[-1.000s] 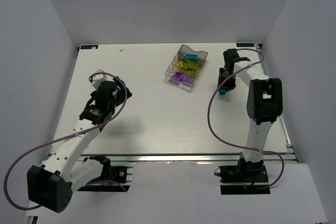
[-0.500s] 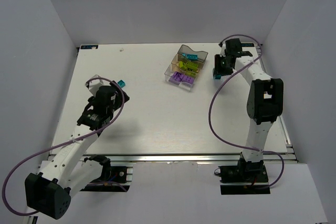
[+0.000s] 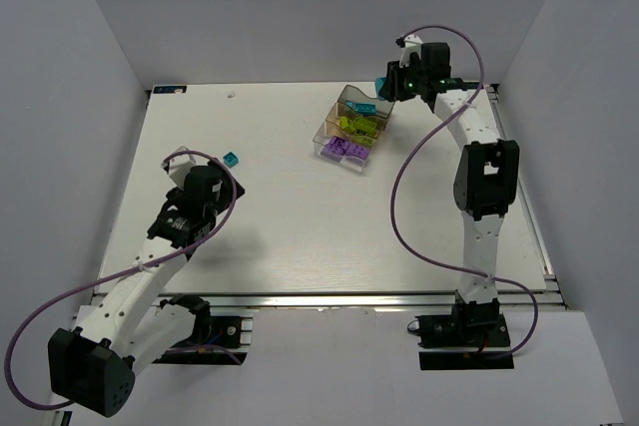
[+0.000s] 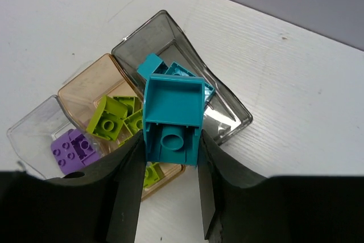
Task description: Sort the legos into containers by color
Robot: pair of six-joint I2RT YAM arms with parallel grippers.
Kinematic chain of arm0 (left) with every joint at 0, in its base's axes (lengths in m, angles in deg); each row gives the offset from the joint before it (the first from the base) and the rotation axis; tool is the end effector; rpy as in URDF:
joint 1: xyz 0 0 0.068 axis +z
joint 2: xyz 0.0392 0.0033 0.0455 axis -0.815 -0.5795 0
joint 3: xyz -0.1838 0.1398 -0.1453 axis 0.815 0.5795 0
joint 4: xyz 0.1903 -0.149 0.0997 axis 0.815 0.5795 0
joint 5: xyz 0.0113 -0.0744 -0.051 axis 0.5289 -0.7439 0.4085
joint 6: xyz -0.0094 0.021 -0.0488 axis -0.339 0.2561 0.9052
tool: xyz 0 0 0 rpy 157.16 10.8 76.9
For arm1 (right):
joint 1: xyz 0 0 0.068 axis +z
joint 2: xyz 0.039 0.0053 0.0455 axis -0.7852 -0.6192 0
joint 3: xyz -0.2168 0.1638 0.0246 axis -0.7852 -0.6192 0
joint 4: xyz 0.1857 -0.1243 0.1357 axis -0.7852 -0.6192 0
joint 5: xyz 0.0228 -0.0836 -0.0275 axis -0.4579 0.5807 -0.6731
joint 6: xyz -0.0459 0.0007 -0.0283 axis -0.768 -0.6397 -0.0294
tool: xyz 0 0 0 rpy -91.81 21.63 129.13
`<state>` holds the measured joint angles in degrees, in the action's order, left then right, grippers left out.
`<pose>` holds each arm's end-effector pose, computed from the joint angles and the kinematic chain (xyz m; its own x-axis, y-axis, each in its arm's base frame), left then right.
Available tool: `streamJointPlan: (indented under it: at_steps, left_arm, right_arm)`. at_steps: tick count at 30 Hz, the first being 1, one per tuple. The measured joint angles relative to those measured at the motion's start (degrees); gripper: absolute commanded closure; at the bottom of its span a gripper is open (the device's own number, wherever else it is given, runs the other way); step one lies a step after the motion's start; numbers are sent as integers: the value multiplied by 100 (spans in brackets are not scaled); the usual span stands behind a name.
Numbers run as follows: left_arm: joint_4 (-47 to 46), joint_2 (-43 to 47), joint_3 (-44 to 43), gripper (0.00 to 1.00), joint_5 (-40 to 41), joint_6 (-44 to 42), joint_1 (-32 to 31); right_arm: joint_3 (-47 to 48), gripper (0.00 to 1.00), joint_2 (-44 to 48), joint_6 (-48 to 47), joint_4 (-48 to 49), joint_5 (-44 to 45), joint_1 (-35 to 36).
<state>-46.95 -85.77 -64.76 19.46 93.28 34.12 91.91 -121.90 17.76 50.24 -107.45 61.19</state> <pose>0.1855 -0.0522 0.2647 -0.4140 -0.5236 -0.7446 -0.4364 0.8320 -0.3424 0.5181 0.0985 0.2854 -0.4309 -0.1204 -0.8943 -0.4727 0.8743 0.1100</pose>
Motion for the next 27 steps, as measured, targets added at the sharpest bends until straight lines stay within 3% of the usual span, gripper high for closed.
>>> streamJointPlan:
  at_steps: [4, 8, 16, 22, 27]
  left_arm:
    - [22, -2, 0, 2, 24, 15, 0]
    - [28, -31, 0, 2, 31, 15, 0]
    - [17, -203, 0, 2, 26, 13, 0]
    - [24, -267, 0, 2, 26, 11, 0]
    - [24, -262, 0, 2, 24, 2, 0]
  right_arm:
    - [24, 80, -358, -50, 216, -90, 61]
    - [44, 67, -586, -144, 304, -61, 85]
    - [44, 50, -612, -369, 511, 155, 92]
    - [44, 25, -678, -511, 623, 310, 114]
    - [44, 15, -730, -612, 610, 354, 118]
